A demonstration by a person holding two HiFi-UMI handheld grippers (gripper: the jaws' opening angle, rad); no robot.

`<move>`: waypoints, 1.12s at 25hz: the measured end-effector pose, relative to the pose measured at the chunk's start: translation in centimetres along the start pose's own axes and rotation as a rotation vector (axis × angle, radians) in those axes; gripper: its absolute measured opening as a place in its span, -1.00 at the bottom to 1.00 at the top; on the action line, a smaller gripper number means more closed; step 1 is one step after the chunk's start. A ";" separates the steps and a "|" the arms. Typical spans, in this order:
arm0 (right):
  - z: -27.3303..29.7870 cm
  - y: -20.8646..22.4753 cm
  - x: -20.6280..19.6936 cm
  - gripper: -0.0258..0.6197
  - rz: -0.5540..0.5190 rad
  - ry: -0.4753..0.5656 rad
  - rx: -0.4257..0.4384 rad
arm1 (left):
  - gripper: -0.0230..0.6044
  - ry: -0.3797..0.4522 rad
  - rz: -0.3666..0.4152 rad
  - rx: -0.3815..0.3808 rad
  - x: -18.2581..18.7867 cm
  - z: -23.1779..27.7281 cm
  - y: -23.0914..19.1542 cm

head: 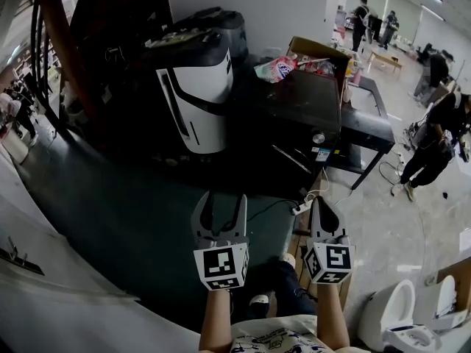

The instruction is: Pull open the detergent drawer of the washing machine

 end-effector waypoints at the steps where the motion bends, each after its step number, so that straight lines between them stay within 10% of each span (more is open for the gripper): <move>1: 0.2 0.2 -0.1 -0.88 0.002 -0.002 0.000 | -0.09 -0.001 -0.001 -0.001 -0.1 0.3 0.1; 28: 25.7 9.0 0.9 -0.88 0.005 -0.005 0.098 | -0.09 -0.014 -0.008 0.105 -0.1 24.4 -2.6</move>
Point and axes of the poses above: the fingertips, and each gripper's own axes: z forward along the fingers, y to its right, x out of its top, the point moved 2 cm from there along -z, backward along the fingers, and after that the axes turned 5 degrees about -z, right-handed, at the moved point
